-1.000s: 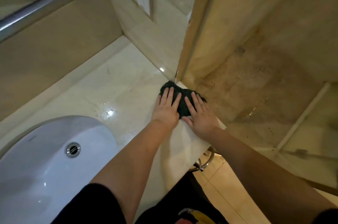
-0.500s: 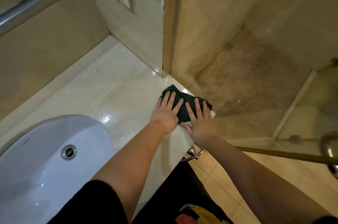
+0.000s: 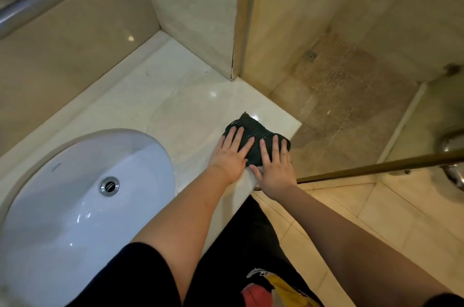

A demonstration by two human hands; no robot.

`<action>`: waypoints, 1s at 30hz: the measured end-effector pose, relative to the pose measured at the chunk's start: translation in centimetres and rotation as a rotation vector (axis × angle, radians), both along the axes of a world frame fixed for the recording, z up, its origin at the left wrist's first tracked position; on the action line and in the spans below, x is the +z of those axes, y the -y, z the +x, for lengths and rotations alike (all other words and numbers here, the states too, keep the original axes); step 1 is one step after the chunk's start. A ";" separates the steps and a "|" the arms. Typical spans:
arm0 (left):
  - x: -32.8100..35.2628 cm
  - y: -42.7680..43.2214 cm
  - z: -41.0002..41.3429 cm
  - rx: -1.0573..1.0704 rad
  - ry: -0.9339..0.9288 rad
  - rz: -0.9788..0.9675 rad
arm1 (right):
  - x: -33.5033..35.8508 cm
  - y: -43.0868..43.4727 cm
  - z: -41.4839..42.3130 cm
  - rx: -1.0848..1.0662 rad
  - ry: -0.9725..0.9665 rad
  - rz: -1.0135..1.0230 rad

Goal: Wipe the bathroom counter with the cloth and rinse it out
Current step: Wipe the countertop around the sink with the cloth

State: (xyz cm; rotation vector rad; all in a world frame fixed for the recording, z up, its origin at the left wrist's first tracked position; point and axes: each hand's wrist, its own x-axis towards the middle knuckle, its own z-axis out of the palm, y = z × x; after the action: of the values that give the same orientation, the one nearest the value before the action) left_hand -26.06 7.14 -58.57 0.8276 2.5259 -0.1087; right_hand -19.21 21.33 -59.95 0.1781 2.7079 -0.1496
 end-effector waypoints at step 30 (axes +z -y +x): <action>1.0 10.5 0.1 0.192 0.126 0.031 | 1.4 9.9 -2.9 0.125 0.132 -0.011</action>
State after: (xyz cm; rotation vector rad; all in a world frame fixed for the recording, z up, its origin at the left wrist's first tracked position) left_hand -25.93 -3.39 -57.59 0.5806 2.4777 0.0437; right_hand -22.14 11.43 -58.52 0.0139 2.5770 -0.1114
